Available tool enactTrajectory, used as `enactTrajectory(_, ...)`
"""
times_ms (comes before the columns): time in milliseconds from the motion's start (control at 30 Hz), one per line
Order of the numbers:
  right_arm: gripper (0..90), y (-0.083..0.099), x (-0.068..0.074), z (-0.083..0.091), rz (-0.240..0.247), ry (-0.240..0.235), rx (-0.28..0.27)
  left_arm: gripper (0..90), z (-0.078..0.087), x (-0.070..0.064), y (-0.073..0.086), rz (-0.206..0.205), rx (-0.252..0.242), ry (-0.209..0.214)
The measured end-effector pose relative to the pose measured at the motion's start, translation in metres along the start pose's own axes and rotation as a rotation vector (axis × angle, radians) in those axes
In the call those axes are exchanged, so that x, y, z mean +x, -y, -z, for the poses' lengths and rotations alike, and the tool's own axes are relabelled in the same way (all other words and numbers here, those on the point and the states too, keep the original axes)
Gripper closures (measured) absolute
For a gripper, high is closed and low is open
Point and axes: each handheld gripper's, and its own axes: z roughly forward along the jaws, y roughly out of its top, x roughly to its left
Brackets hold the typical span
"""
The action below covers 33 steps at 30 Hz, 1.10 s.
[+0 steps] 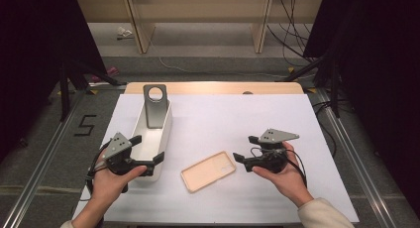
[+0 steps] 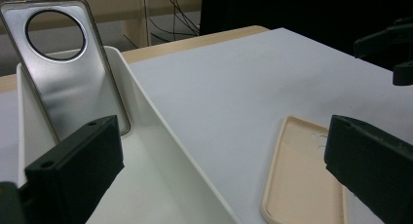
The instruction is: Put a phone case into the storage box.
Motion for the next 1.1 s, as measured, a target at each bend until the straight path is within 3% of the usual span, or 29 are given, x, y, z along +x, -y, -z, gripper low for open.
enactTrajectory(1100,17.1,-0.0001,0.0008,-0.0005,-0.006,-0.002,0.002,0.3,-0.0016,0.0013,-0.0012,0.005,-0.005,0.007)
